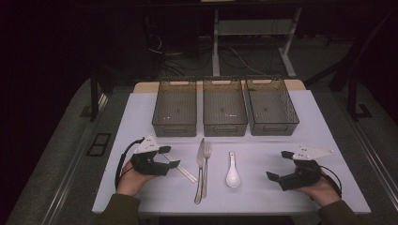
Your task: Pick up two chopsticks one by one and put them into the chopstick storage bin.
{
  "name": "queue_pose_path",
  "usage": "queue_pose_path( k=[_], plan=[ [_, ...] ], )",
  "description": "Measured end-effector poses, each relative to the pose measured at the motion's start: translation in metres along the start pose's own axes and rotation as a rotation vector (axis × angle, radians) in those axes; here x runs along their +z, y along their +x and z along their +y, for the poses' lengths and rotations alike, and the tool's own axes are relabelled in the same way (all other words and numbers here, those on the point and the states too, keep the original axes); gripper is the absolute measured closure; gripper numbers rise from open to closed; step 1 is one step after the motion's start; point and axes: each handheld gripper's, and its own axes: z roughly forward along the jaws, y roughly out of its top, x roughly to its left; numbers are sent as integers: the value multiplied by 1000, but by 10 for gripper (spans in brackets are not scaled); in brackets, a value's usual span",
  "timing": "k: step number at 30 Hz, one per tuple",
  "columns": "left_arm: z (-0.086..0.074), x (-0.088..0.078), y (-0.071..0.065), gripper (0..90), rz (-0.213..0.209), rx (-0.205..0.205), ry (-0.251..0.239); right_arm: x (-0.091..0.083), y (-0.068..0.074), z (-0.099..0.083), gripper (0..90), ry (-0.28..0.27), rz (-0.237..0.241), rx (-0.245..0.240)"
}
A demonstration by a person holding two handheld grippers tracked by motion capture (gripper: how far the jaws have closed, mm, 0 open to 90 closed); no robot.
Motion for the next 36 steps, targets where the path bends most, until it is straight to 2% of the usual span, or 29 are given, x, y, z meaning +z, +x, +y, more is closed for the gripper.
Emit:
queue_pose_path(
  k=[2,3,5,6,11,15,18,20,30,36],
  plan=[
    [0,1,1,493,-7,-3,10,1,0,0,13,1,-1,-2],
    [0,2,2,493,-11,-3,15,1,0,0,13,1,-1,-2],
    [0,4,2,614,-13,-5,28,0,0,0,13,5,-2,0],
    [1,5,2,614,-7,-2,37,0,0,0,13,5,-2,0],
    [1,9,11,815,50,-14,70,1,0,0,13,11,-4,4],
    [1,10,25,879,105,-23,75,2,0,0,13,11,-3,4],
    [2,11,37,889,147,-27,104,2,0,-1,13,8,-1,6],
    [0,13,52,889,183,-34,137,2,-1,-1,13,11,-4,8],
    [-4,14,77,889,261,-48,171,3,-1,-1,13,17,-4,11],
    [-8,18,86,890,293,-50,218,5,-1,-1,13,21,-4,12]
  ],
)
